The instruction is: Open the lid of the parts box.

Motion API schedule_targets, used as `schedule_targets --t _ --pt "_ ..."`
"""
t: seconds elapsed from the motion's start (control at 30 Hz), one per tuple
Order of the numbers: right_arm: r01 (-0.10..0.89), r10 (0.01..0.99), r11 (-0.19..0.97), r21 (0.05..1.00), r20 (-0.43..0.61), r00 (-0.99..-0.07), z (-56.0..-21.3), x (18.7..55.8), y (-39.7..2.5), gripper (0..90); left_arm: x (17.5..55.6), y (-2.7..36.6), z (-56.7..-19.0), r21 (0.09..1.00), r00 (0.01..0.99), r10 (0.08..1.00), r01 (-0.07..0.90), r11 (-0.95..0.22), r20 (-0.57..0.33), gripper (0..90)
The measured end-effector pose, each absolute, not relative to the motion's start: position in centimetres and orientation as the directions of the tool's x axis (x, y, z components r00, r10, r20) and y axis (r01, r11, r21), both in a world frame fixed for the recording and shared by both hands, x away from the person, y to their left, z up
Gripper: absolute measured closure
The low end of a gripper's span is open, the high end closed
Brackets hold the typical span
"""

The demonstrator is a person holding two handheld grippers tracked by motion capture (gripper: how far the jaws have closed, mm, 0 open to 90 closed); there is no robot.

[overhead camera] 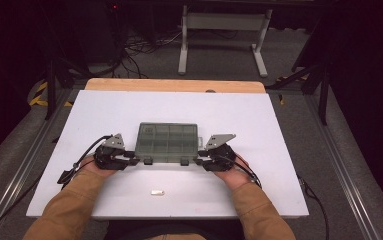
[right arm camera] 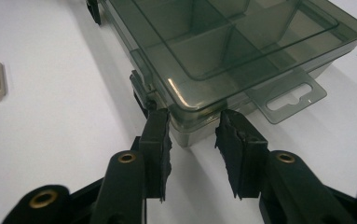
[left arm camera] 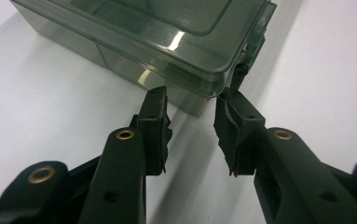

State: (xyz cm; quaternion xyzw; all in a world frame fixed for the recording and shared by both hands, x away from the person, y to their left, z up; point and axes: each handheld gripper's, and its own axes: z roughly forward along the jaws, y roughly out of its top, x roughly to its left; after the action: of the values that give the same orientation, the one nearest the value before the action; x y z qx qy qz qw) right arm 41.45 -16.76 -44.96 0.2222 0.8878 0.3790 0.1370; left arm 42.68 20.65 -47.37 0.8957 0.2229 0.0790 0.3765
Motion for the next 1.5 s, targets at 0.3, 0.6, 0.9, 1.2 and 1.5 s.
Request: schedule_targets --t 0.3,0.6,0.9,1.2,1.5 --pt "0.287 0.505 0.583 0.76 -0.063 -0.861 -44.4 41.4 -17.1 64.2 42.6 21.0 -47.1 0.71 0.892 0.451 0.343 -0.615 -0.041 64.3" --pt "0.274 0.516 0.554 0.786 -0.065 -0.854 -43.7 41.4 -17.3 71.0 41.9 21.8 -46.5 0.721 0.893 0.446 0.349 -0.599 -0.062 68.4" --pt "0.258 0.521 0.529 0.808 -0.069 -0.851 -43.3 41.4 -17.3 76.7 41.5 22.3 -45.5 0.778 0.893 0.441 0.339 -0.53 -0.088 82.6" --pt "0.257 0.523 0.528 0.809 -0.071 -0.85 -43.3 41.4 -17.2 76.7 41.5 22.0 -45.4 0.814 0.874 0.475 0.35 -0.463 -0.104 89.8" --pt "0.258 0.524 0.528 0.809 -0.071 -0.849 -43.3 41.4 -17.2 76.6 41.5 21.6 -45.3 0.831 0.847 0.519 0.366 -0.418 -0.112 89.9"
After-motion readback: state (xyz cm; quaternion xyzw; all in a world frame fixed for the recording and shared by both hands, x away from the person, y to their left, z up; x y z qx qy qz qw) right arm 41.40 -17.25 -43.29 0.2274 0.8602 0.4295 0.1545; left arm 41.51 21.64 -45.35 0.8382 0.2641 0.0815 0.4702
